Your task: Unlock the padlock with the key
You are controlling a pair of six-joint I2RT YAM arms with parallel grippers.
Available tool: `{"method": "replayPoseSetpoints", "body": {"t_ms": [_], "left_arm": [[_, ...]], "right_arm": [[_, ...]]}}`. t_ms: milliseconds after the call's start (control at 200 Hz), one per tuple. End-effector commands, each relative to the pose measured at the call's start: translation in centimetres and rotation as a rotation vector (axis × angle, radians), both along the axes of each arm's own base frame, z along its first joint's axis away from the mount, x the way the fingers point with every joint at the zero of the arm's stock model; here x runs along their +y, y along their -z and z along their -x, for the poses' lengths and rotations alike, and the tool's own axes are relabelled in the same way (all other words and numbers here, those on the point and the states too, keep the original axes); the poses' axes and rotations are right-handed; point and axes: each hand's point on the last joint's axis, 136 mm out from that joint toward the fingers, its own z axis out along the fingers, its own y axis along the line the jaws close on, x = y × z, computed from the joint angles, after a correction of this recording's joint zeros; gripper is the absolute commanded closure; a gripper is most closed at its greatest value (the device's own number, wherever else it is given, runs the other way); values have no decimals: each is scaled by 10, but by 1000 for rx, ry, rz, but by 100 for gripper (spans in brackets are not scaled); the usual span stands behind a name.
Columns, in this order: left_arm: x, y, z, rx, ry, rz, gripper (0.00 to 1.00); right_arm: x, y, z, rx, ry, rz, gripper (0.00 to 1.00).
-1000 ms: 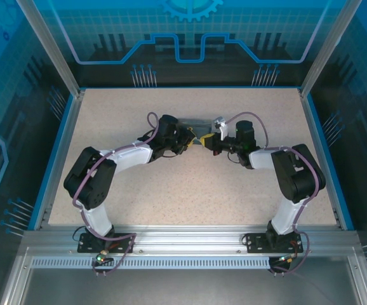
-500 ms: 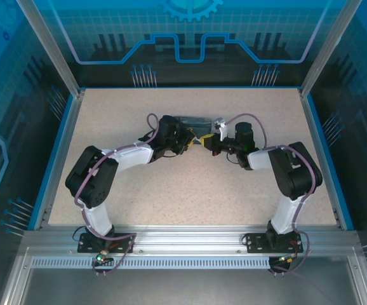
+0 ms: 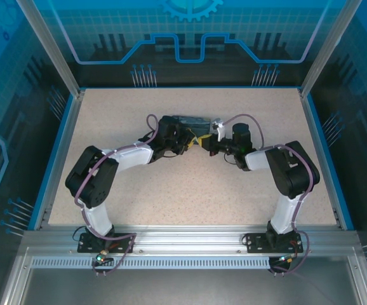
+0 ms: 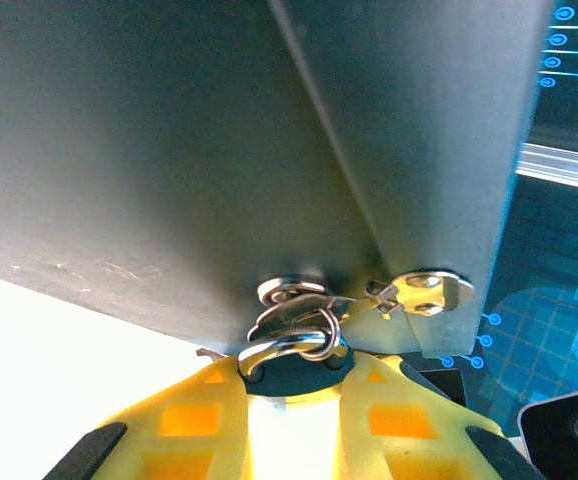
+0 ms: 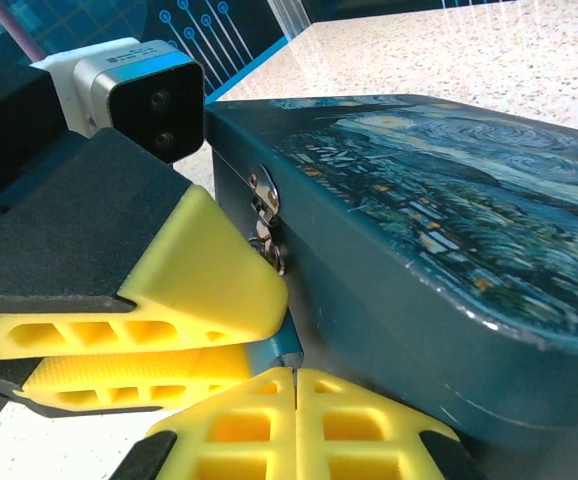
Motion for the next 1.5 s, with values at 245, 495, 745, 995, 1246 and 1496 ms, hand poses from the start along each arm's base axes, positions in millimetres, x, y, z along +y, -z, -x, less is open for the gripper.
{"method": "replayPoseSetpoints", "body": {"t_ms": [245,495,745,995,1246,1496], "left_arm": [[-37,-23,19,-64,149,116,100],[-36,-21,20,-83,154,107,100],[-36,-18,20,-86,154,112,100],[-35,-17,20,-90,154,116,100],[-36,-10,21,-78,156,117,100],[-35,-5,22,-77,158,103,100]], "right_arm": [[28,-20,6,59,-15,-140,100],[23,-19,2,298,77,-237,100],[22,-18,4,538,101,-372,100],[16,-15,3,699,155,-493,100],[24,-20,-1,820,140,-584,100],[23,-15,0,862,156,-601,100]]}}
